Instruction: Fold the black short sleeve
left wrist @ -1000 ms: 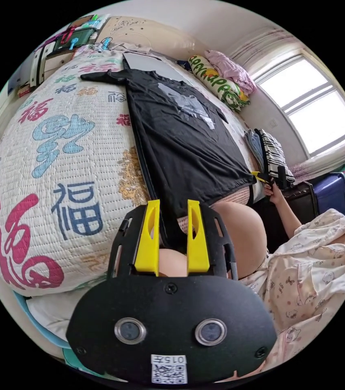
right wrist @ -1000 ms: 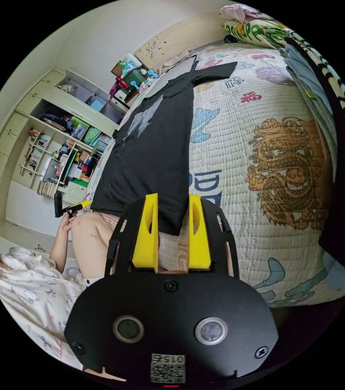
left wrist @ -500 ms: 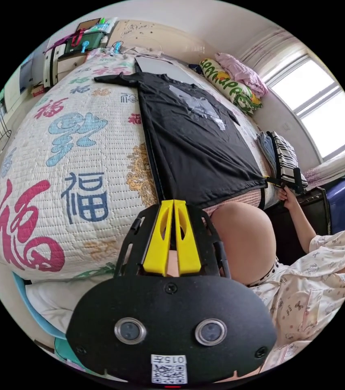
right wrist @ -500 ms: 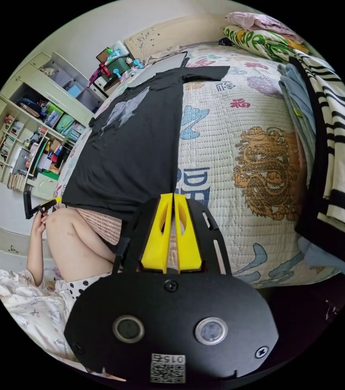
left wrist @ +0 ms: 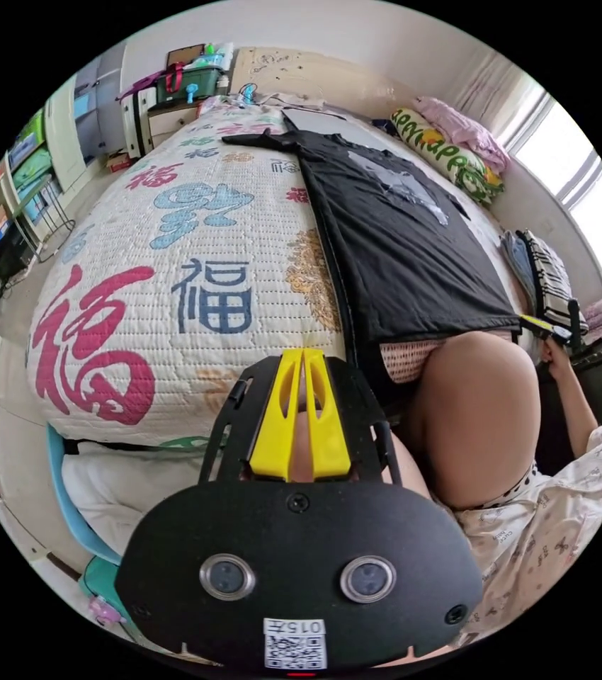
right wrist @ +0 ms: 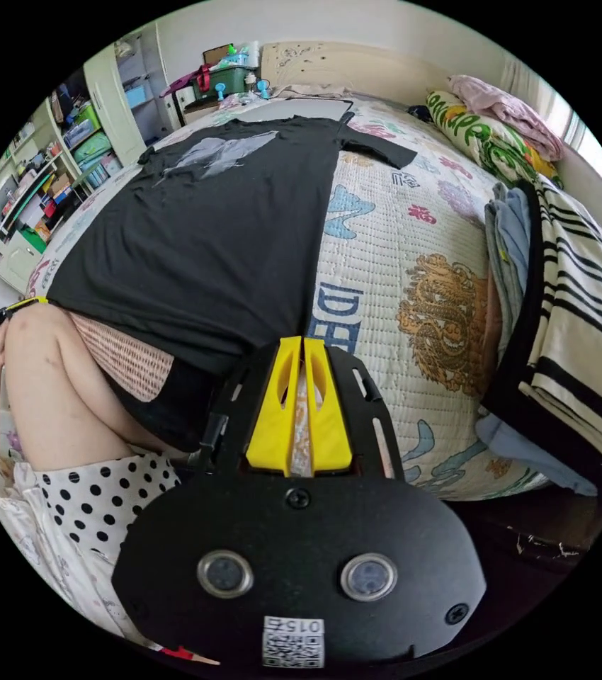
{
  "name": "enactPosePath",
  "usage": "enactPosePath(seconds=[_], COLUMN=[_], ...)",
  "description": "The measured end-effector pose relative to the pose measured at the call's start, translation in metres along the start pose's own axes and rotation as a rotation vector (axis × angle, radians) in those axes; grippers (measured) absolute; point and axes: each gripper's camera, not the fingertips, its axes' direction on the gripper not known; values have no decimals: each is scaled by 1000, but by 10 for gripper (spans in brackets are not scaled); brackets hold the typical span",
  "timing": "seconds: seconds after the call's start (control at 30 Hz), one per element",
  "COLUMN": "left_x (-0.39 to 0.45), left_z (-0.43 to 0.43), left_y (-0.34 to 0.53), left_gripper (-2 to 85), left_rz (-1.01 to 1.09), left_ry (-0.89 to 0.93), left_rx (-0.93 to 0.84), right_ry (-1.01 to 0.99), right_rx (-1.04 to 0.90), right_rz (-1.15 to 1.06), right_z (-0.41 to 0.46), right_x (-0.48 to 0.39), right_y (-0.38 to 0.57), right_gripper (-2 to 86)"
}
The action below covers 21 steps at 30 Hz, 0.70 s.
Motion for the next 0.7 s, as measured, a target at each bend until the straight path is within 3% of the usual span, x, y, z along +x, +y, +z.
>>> enactPosePath(seconds=[0.23,0.5,0.7], left_x=[24,37,45], left_z=[-59,-36,-42], left_y=[3,-39,-55], left_gripper=[30,80,15], left_rz=[74,110,93], left_ry=[66,224,226], left_rx=[163,22,1], right_ry=[-125,-62,-103], right_rx=[38,18,21], right_rz=[150,85,87], right_z=[49,90,104], right_x=[14,-15,-19], right_y=[28,48,73], right_gripper=[2,2,-1])
